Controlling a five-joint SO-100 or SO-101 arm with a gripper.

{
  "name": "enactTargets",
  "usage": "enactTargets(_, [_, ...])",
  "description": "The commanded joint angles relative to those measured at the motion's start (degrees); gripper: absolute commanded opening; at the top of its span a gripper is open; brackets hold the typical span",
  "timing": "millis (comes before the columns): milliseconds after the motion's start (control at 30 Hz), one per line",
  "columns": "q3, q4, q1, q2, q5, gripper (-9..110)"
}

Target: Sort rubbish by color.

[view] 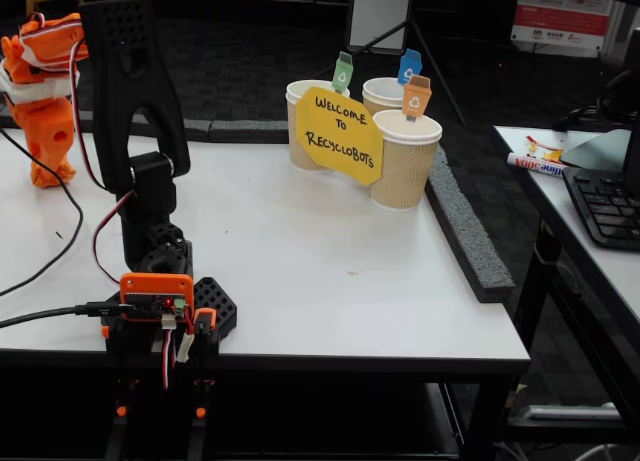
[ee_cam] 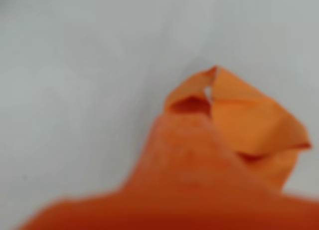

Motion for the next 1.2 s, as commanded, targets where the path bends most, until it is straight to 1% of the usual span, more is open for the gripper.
enactTargets(0, [0.4, 0.3, 1.1, 22.5, -1.1, 0])
enactTargets(267, [15.1, 1.7, 1.1, 48.8, -1.1, 0])
enactTargets(467, [25.1, 5.6, 1.5, 70.1, -1.1, 0])
enactTargets(600, [28.2, 9.5, 3.3, 81.7, -1.1, 0])
enactTargets(767, [29.0, 13.9, 8.8, 90.2, -1.1, 0])
enactTargets(1033, [29.2, 22.1, 6.9, 101.4, -1.1, 0])
enactTargets(1167, [29.4, 24.9, 8.2, 106.8, -1.1, 0])
